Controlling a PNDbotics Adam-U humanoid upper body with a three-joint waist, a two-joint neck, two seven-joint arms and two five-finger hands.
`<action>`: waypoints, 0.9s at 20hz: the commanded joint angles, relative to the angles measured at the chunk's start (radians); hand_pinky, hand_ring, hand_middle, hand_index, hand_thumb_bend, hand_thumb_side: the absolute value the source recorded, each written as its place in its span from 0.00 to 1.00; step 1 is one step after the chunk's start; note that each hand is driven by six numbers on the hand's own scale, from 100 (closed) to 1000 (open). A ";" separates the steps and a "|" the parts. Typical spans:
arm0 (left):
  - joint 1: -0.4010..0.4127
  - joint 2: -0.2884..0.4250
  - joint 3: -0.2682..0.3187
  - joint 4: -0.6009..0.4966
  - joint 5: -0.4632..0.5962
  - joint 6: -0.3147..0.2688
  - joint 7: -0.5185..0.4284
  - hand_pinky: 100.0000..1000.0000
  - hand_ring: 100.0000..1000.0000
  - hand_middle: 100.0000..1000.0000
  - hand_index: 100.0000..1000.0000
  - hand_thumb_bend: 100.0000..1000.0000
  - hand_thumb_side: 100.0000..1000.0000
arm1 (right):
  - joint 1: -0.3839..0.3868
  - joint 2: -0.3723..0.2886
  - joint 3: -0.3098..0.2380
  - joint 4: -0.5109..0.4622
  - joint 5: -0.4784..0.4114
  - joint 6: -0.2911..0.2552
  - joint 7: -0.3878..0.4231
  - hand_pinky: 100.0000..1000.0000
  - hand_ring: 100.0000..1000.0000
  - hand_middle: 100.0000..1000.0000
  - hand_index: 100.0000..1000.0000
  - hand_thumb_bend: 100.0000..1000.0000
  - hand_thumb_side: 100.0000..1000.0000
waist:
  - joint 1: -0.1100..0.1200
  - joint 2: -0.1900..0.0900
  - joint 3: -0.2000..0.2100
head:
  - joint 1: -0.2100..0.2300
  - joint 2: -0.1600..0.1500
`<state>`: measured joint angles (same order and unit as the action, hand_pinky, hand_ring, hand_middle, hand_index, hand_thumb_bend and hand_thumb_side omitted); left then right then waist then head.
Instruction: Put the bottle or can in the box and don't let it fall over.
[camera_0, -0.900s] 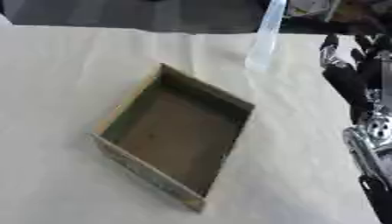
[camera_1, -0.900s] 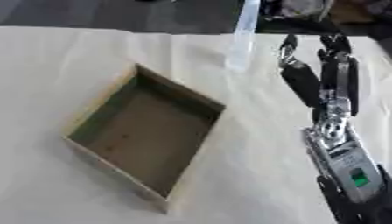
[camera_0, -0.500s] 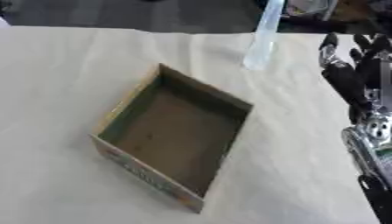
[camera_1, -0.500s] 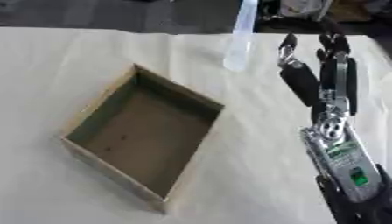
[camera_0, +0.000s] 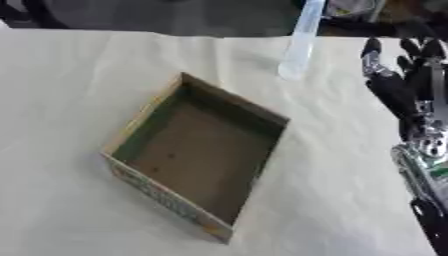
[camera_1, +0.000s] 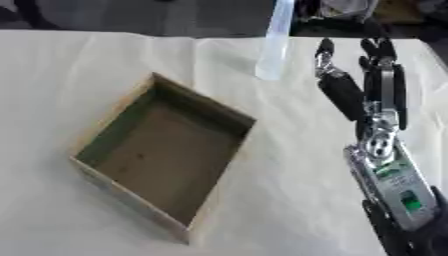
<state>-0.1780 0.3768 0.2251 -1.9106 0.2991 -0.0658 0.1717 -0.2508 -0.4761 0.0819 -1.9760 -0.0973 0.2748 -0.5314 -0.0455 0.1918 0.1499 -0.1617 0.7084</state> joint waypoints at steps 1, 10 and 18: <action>-0.011 0.022 0.011 -0.010 -0.006 -0.002 -0.003 1.00 0.84 0.83 0.78 0.29 0.55 | -0.031 -0.068 0.006 -0.015 -0.016 0.044 0.049 1.00 1.00 1.00 0.99 0.20 0.18 | 0.004 -0.013 0.002 | -0.004 -0.012; -0.014 0.020 0.008 -0.009 -0.004 -0.001 -0.008 1.00 0.84 0.83 0.78 0.29 0.55 | -0.162 -0.130 0.033 0.069 -0.077 0.177 0.127 1.00 1.00 1.00 1.00 0.23 0.12 | 0.002 -0.012 0.011 | -0.011 -0.019; -0.018 0.019 0.007 -0.009 -0.005 0.000 -0.008 1.00 0.84 0.83 0.78 0.29 0.55 | -0.253 -0.116 0.054 0.196 -0.143 0.216 0.077 1.00 1.00 1.00 1.00 0.22 0.18 | 0.000 -0.003 0.020 | -0.015 -0.026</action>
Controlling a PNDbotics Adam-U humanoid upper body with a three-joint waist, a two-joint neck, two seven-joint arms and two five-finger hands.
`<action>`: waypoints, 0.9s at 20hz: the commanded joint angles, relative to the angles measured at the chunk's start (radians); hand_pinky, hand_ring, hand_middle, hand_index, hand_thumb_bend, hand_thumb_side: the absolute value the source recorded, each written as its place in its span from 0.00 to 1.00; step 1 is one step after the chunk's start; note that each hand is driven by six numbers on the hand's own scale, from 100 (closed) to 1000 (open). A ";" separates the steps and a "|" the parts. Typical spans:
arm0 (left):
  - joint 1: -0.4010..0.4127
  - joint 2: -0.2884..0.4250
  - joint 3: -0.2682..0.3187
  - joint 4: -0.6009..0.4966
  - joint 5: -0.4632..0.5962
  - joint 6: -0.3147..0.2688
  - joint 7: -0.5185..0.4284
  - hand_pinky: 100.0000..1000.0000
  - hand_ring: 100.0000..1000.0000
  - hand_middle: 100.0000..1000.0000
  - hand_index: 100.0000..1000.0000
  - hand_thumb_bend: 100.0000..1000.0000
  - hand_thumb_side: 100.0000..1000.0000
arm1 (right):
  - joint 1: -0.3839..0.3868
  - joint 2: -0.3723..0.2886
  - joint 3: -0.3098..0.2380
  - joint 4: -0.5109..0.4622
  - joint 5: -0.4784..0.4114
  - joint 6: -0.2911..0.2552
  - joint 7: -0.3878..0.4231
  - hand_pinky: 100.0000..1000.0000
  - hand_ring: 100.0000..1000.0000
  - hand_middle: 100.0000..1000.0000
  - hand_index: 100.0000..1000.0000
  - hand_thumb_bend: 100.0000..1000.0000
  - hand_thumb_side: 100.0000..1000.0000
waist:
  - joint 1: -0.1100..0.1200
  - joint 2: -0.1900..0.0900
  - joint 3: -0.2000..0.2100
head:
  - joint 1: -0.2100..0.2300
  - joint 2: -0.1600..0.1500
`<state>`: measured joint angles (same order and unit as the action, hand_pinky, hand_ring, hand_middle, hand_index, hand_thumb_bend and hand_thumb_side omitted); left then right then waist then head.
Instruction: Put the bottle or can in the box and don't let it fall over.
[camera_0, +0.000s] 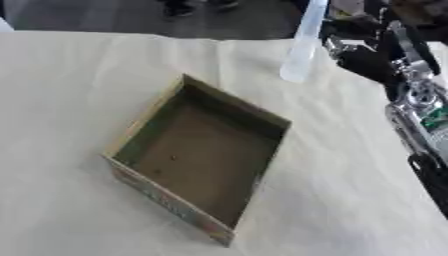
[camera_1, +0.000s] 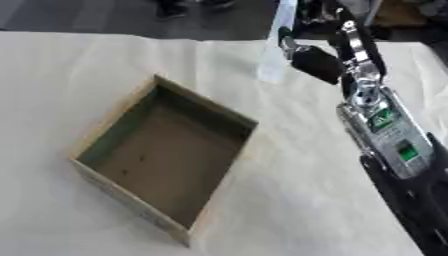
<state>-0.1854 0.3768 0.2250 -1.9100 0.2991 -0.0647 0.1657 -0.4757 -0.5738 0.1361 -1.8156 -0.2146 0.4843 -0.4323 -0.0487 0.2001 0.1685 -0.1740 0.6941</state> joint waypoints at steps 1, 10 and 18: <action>-0.012 0.018 0.007 -0.009 -0.005 -0.001 -0.002 1.00 0.84 0.83 0.78 0.29 0.55 | -0.039 -0.014 0.003 0.056 -0.035 0.003 -0.031 1.00 1.00 1.00 1.00 0.22 0.19 | 0.002 -0.010 0.003 | -0.003 -0.012; -0.017 0.015 0.005 -0.010 -0.004 -0.001 -0.004 1.00 0.84 0.83 0.77 0.29 0.55 | -0.093 0.006 0.028 0.173 -0.097 -0.033 -0.051 1.00 1.00 1.00 1.00 0.18 0.31 | 0.004 0.000 0.013 | -0.009 -0.023; -0.022 0.008 0.004 -0.010 -0.005 -0.004 -0.009 1.00 0.84 0.83 0.77 0.29 0.55 | -0.132 0.012 0.027 0.271 -0.085 -0.085 -0.062 1.00 1.00 1.00 1.00 0.18 0.35 | 0.010 0.024 0.035 | -0.017 -0.054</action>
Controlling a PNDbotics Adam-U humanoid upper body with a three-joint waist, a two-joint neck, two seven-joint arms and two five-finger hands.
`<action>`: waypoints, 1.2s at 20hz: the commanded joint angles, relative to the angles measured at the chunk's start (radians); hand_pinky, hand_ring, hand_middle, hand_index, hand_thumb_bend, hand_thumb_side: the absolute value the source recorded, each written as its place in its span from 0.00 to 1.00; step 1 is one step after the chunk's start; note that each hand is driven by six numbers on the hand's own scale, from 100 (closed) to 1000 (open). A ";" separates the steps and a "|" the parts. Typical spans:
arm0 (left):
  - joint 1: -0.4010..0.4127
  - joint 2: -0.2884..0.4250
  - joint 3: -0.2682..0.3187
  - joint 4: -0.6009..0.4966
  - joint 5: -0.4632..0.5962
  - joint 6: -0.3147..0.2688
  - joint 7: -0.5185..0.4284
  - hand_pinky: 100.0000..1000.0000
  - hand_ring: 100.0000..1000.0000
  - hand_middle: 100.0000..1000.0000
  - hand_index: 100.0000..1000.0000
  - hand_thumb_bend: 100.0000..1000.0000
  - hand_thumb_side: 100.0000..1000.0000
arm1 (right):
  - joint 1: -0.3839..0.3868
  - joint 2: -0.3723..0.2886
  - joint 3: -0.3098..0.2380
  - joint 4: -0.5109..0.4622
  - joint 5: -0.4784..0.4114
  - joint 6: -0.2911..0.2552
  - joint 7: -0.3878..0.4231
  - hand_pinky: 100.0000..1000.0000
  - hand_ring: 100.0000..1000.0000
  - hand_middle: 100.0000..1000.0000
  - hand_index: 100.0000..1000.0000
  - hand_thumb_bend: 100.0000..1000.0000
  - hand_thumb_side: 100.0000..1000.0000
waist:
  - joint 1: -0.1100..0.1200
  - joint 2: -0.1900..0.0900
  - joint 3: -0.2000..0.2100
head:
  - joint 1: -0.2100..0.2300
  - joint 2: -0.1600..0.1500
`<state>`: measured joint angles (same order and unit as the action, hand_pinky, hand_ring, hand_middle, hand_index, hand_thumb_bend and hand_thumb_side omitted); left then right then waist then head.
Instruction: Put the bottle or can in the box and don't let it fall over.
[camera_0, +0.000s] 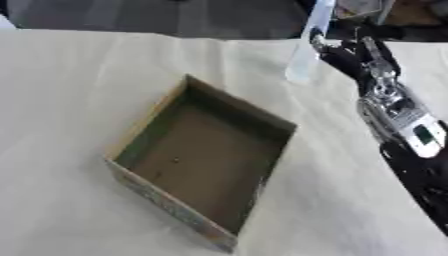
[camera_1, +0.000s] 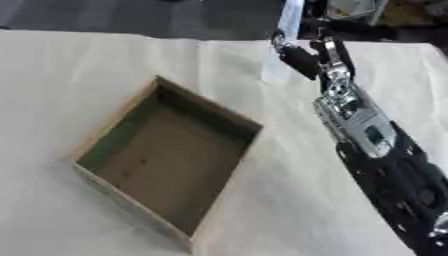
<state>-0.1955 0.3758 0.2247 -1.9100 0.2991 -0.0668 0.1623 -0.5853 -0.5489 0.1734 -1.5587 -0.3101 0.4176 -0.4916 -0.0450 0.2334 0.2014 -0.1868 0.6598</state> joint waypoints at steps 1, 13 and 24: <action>-0.013 0.008 0.004 -0.010 -0.005 -0.002 -0.007 1.00 0.84 0.83 0.77 0.29 0.56 | -0.027 -0.013 -0.012 0.021 0.013 -0.027 -0.004 1.00 1.00 1.00 1.00 0.18 0.36 | 0.007 -0.006 0.004 | -0.005 -0.023; -0.024 0.002 -0.001 -0.011 -0.008 -0.005 -0.019 1.00 0.84 0.83 0.77 0.28 0.56 | -0.074 -0.030 -0.026 0.088 0.028 -0.050 -0.030 1.00 1.00 1.00 1.00 0.17 0.36 | 0.008 0.028 0.028 | -0.020 -0.050; -0.032 -0.003 -0.003 -0.012 -0.012 -0.008 -0.027 1.00 0.83 0.83 0.77 0.27 0.57 | -0.114 -0.050 -0.042 0.126 0.007 -0.062 -0.058 1.00 1.00 1.00 1.00 0.17 0.36 | 0.008 0.061 0.048 | -0.039 -0.085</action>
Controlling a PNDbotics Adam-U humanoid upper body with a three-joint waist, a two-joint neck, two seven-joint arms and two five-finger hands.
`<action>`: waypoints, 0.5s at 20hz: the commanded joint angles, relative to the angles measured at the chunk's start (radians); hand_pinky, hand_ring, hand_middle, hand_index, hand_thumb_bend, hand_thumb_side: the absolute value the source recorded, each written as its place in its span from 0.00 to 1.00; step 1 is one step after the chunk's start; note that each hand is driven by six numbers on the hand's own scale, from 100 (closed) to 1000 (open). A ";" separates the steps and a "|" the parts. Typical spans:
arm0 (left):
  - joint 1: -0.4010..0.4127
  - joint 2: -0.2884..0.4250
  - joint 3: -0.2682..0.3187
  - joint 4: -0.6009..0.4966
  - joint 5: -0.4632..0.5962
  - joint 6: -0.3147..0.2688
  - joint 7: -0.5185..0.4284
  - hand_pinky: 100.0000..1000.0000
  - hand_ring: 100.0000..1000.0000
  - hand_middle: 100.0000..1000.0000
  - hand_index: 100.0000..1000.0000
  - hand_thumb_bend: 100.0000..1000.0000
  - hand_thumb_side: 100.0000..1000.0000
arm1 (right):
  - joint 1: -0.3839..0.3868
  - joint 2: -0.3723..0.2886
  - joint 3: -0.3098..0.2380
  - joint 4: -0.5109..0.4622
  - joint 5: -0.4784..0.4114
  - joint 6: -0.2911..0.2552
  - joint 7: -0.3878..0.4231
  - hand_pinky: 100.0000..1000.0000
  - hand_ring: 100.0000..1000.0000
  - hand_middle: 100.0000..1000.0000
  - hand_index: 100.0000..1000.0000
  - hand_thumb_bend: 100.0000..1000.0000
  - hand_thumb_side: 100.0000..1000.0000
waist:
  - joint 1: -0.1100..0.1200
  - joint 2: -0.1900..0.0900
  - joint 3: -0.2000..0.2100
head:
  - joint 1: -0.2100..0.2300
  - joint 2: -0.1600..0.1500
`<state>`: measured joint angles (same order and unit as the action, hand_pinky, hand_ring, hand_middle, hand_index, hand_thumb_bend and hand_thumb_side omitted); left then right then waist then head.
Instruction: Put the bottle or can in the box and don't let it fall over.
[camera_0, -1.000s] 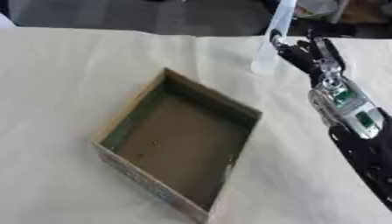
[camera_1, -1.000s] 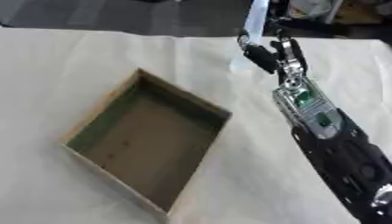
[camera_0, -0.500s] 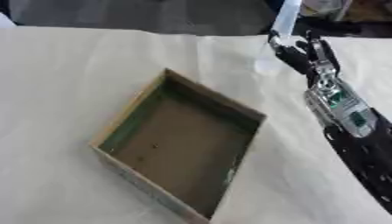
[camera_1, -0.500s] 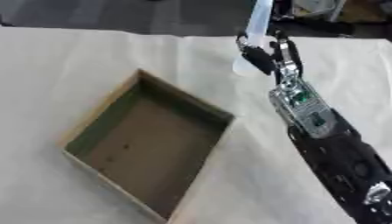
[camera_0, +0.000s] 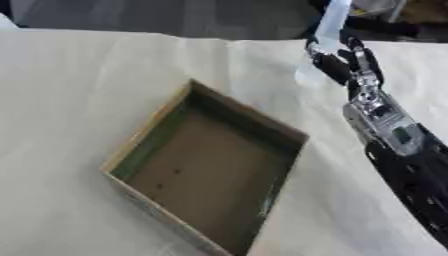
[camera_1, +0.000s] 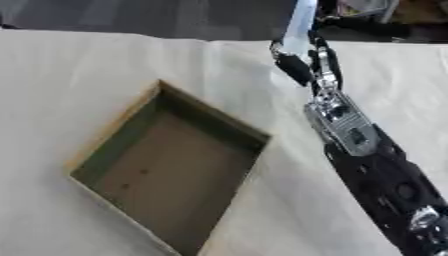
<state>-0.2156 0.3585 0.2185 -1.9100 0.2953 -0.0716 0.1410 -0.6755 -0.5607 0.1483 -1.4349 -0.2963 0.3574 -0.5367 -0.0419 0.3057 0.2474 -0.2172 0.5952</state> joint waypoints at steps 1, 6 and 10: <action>-0.012 0.014 0.003 -0.012 -0.009 -0.004 -0.006 1.00 0.83 0.83 0.77 0.27 0.57 | -0.027 -0.040 -0.019 0.007 -0.010 -0.002 -0.019 1.00 1.00 1.00 1.00 0.17 0.36 | 0.005 -0.008 0.004 | -0.010 -0.024; -0.018 0.012 0.002 -0.013 -0.010 -0.005 -0.010 1.00 0.83 0.83 0.77 0.27 0.57 | -0.047 -0.052 -0.030 0.034 -0.025 -0.008 -0.042 1.00 1.00 1.00 1.00 0.18 0.35 | 0.002 0.009 0.017 | -0.020 -0.043; -0.015 0.010 0.004 -0.013 -0.012 -0.006 -0.012 1.00 0.83 0.83 0.77 0.27 0.57 | -0.052 -0.061 -0.037 0.038 -0.020 -0.014 -0.059 1.00 1.00 1.00 1.00 0.18 0.34 | 0.000 0.019 0.023 | -0.023 -0.051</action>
<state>-0.2218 0.3577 0.2182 -1.9102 0.2895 -0.0751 0.1332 -0.7114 -0.5853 0.1249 -1.3882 -0.3173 0.3460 -0.5878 -0.0459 0.3408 0.2697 -0.2385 0.5589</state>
